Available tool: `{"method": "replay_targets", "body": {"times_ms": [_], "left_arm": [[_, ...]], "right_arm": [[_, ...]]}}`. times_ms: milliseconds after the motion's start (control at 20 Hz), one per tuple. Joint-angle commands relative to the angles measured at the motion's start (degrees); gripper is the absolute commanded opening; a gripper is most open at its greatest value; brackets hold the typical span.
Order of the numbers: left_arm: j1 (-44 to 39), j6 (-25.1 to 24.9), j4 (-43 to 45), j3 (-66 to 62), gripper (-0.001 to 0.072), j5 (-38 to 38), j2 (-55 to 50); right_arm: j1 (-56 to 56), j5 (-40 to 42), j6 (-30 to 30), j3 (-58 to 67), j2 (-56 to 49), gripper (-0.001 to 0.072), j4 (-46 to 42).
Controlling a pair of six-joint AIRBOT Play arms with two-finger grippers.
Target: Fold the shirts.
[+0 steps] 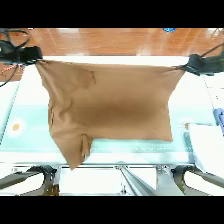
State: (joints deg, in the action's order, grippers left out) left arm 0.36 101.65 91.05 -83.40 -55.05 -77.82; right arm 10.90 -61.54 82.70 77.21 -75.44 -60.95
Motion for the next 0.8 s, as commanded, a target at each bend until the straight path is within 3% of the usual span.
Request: {"method": "replay_targets", "body": {"times_ms": [0,150,350,550,750], "left_arm": [[2.8,3.3,-6.9,-7.6,0.0017,4.1,-16.3],[2.7,3.0,-13.0,-11.5,0.0018,3.9,-23.8],[2.8,1.1,-15.2,-11.8,0.0017,2.8,-26.0],[4.9,-5.2,-15.2,-13.7,0.0017,-7.3,-23.4],[6.1,-14.0,-15.2,-11.3,0.0017,-19.5,-22.4]], "right_arm": [[0.0,8.2,0.3,7.0,-17.0,0.0028,5.4],[0.0,7.7,0.5,15.2,-26.9,0.0029,10.0],[0.0,5.7,0.6,18.8,-30.1,0.0029,10.4],[2.7,-3.1,-2.3,18.8,-27.0,0.0029,10.0],[3.6,-15.1,-2.8,17.7,-25.8,0.0029,0.9]]}}
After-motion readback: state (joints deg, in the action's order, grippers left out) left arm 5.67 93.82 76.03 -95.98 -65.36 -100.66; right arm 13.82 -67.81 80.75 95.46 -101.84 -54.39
